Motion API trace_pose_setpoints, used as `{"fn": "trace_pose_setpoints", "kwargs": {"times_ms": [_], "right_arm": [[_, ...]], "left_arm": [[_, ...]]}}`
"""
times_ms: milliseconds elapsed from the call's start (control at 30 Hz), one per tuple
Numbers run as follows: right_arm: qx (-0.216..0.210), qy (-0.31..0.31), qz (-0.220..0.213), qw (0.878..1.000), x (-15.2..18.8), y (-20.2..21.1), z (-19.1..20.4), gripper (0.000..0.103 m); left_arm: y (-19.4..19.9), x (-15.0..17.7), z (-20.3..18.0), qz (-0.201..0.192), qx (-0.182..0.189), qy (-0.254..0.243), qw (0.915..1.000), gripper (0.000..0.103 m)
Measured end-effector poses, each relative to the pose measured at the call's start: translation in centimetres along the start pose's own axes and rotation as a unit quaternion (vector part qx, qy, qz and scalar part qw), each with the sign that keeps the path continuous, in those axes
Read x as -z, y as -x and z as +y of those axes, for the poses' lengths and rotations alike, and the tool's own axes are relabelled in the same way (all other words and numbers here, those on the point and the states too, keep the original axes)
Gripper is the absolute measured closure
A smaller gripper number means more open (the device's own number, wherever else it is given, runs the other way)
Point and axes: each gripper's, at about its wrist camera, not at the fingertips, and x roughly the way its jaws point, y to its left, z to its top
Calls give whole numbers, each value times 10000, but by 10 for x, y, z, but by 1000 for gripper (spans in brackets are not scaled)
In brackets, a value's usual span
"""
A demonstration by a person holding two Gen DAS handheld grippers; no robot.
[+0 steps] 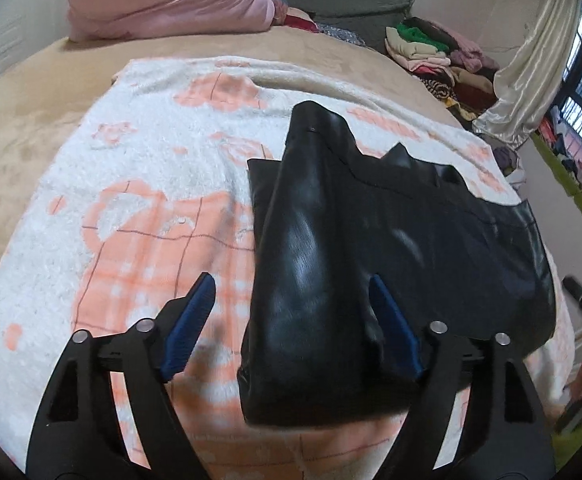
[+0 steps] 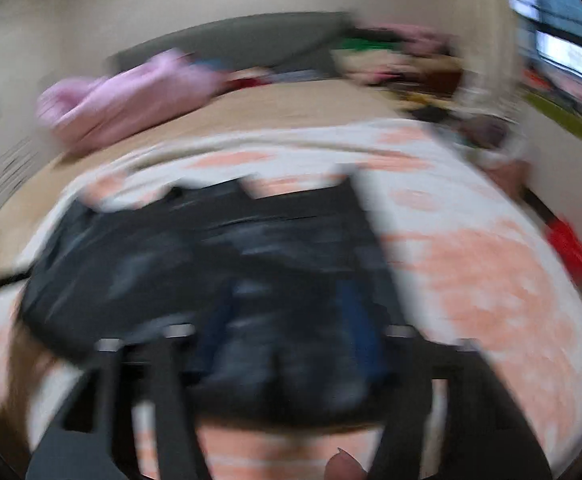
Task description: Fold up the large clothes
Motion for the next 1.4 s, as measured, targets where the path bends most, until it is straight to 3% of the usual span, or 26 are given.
{"fn": "trace_pose_setpoints", "kwargs": {"times_ms": [133,233,333,433,567,667,733,767,833,933,1067,1200,1400], "right_arm": [[-913,339,503,9940,5,-27,67,73],[-939,615,758,9908,12,-45,100,73],[-600,598,1099,9903,17,-63,113,72],[-504,587,1301,9885,26,-78,113,72],[-727,298,1324,9881,30,-89,106,71],[-785,439,1462,9852,22,-90,106,72],[-859,358,1515,9841,11,-86,105,72],[-885,325,1403,9856,2,-84,106,72],[-774,334,951,9919,-23,-79,107,72],[-630,182,761,9949,-62,-100,105,73],[-370,12,978,9945,-93,-149,100,76],[-310,-200,1792,9831,-84,-207,92,76],[-441,-363,1671,9843,-71,-209,86,76]], "left_arm": [[-17,-15,10,268,200,287,9990,30],[-26,-26,10,333,170,243,9990,30],[-35,-38,11,497,239,225,9982,30],[-49,-45,11,661,241,141,9974,30],[-78,-47,15,998,311,114,9945,29],[-86,-41,20,1026,456,249,9934,31],[-84,-42,19,1001,587,248,9929,42],[-83,-42,17,1005,710,223,9921,54],[-81,-42,13,966,639,121,9932,55],[-81,-42,12,949,623,105,9935,55],[-80,-45,14,949,696,130,9930,56],[-78,-47,13,895,701,110,9935,57],[-78,-51,13,879,695,135,9936,58]]}}
